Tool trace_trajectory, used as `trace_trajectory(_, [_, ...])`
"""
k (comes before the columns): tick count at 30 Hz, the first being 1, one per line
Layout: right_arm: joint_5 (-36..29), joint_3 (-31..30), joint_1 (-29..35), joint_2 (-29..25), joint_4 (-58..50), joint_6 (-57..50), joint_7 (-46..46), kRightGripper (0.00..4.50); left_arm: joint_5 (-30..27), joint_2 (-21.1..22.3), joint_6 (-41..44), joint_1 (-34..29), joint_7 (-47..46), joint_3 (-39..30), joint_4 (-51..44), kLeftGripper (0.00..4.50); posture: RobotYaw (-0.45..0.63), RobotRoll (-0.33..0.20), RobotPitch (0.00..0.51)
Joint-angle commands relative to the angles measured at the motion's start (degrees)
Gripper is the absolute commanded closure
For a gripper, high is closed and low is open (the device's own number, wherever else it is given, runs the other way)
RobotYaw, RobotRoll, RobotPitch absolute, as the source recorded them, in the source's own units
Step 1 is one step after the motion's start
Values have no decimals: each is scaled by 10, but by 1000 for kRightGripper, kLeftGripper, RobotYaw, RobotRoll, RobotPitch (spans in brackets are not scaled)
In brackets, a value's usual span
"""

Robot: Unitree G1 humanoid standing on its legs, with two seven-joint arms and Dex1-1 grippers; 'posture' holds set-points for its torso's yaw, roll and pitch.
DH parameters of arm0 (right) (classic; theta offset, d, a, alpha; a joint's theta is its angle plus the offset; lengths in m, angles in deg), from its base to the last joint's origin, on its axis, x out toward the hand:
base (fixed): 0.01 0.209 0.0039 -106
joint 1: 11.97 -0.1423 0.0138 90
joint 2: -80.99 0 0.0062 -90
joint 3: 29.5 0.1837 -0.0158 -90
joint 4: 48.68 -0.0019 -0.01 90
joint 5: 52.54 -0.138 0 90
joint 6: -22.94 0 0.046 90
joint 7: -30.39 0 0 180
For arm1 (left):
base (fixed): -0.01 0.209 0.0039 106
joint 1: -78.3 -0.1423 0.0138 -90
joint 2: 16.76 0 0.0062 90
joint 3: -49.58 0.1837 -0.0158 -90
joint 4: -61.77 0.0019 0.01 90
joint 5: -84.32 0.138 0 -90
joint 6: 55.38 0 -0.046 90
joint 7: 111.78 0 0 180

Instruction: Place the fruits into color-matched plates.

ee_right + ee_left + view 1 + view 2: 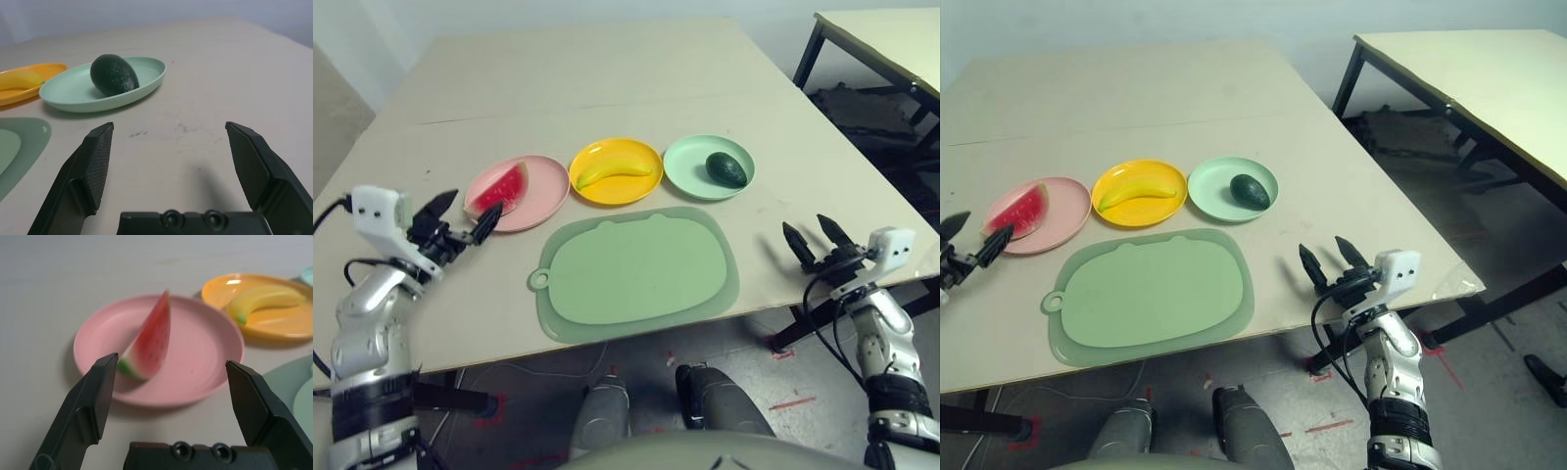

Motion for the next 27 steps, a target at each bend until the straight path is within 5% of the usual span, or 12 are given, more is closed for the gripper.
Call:
trace_trajectory(1, [9, 9, -9, -10, 25, 23, 4, 0, 6, -13, -31, -11, -9, -3, 28, 21, 79, 0, 144])
trace_trajectory(27, [26, -11, 6, -11, 32, 63, -17, 0, 6, -18, -81, -46, -49, -3, 73, 21, 120, 0, 177])
